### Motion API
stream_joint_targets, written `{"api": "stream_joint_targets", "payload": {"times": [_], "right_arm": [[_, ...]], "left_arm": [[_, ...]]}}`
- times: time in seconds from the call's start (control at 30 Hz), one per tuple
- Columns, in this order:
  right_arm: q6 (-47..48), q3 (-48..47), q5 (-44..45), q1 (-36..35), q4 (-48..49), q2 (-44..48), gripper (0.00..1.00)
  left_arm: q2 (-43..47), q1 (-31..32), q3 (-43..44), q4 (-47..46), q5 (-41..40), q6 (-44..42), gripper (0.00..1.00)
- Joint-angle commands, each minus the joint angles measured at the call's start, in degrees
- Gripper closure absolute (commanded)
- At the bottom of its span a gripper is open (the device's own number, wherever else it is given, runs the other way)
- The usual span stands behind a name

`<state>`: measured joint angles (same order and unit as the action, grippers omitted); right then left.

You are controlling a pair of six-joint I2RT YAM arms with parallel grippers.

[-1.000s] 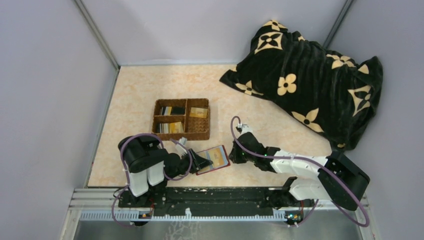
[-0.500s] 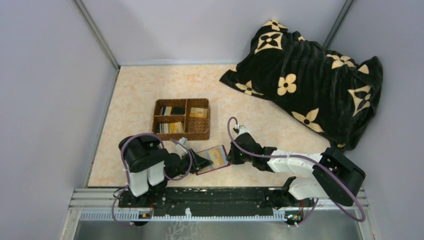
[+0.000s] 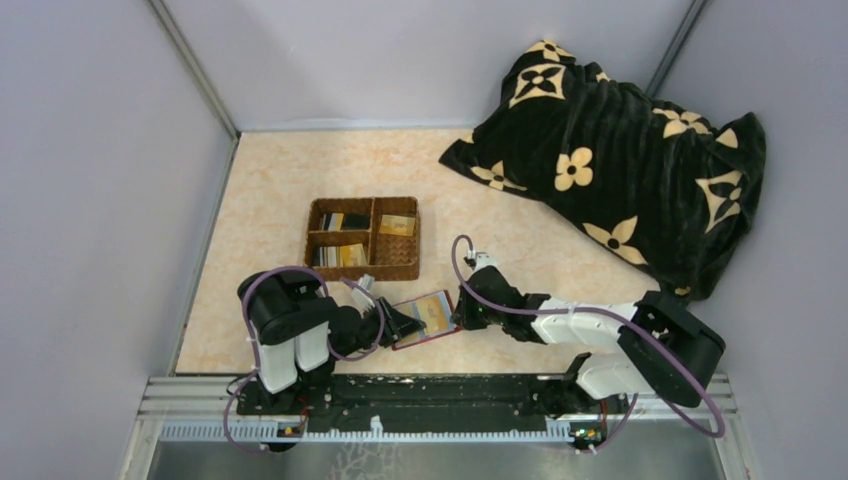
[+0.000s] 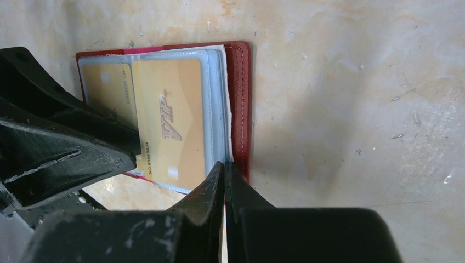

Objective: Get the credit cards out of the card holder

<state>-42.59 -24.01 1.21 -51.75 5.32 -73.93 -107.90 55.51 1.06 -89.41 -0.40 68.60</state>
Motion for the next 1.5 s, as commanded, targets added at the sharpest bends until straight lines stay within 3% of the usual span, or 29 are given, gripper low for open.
{"api": "stream_joint_targets", "payload": {"times": [0.0,0.33,0.53,0.73,1.47], "right_arm": [[-0.1,-0.7,-0.4,-0.6,2.9,-0.9,1.0],[-0.9,0.3,-1.4,-0.6,4.5,-2.2,1.0],[-1.0,0.6,-0.9,-0.6,4.3,-2.4,1.0],[-1.0,0.2,-1.0,-0.6,4.8,-4.0,1.0],[-1.2,0.7,-0.2,-0.5,6.3,-7.8,1.0]], "left_arm": [[-2.4,0.1,-2.9,-13.1,0.6,-2.0,0.66],[-2.6,0.1,-0.9,-13.1,1.8,-2.1,0.66],[-2.4,0.2,-1.0,-13.1,1.8,-2.0,0.87],[-1.9,0.2,-1.8,-13.1,1.2,-1.9,1.0],[5.4,0.1,-6.3,-13.1,1.3,-2.9,1.0]]}}
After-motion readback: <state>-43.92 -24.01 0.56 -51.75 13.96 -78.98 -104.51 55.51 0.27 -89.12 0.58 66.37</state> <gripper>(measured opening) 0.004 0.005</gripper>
